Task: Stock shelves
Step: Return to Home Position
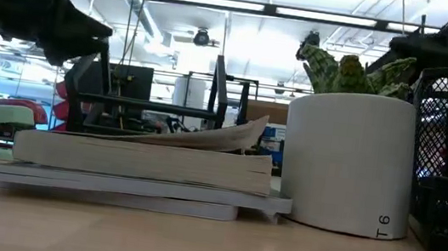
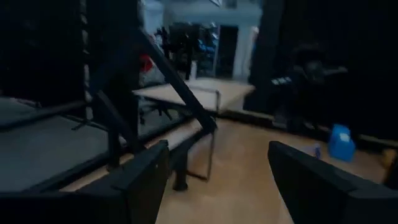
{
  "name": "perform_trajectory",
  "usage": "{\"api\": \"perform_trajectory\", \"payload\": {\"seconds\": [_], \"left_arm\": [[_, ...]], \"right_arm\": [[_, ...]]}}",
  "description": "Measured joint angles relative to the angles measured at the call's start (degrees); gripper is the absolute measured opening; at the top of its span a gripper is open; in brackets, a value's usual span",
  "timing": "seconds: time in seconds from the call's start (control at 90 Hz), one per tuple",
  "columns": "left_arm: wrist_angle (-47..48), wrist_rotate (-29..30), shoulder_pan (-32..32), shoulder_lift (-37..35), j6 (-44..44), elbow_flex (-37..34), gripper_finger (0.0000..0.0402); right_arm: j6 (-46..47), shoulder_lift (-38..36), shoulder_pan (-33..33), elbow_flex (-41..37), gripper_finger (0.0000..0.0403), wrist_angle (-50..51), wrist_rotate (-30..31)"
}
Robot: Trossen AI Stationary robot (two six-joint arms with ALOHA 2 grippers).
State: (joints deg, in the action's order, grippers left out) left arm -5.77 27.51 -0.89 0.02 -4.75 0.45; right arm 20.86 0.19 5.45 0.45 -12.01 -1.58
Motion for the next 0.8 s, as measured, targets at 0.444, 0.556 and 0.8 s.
{"api": "perform_trajectory", "payload": {"seconds": [0.444, 0.556, 0.8], "left_arm": [[-1.7, -0.1, 8.0, 0.0, 0.0, 0.0, 0.0253], [-1.6, -0.1, 8.0, 0.0, 0.0, 0.0, 0.0253], [-1.6, -0.1, 8.0, 0.0, 0.0, 0.0, 0.0253]], "right_arm": [[0.0, 0.1, -5.8, 0.0, 0.0003, -2.1, 0.0], [0.0, 0.1, -5.8, 0.0, 0.0003, -2.2, 0.0], [0.0, 0.1, -5.8, 0.0, 0.0003, -2.2, 0.0]]}}
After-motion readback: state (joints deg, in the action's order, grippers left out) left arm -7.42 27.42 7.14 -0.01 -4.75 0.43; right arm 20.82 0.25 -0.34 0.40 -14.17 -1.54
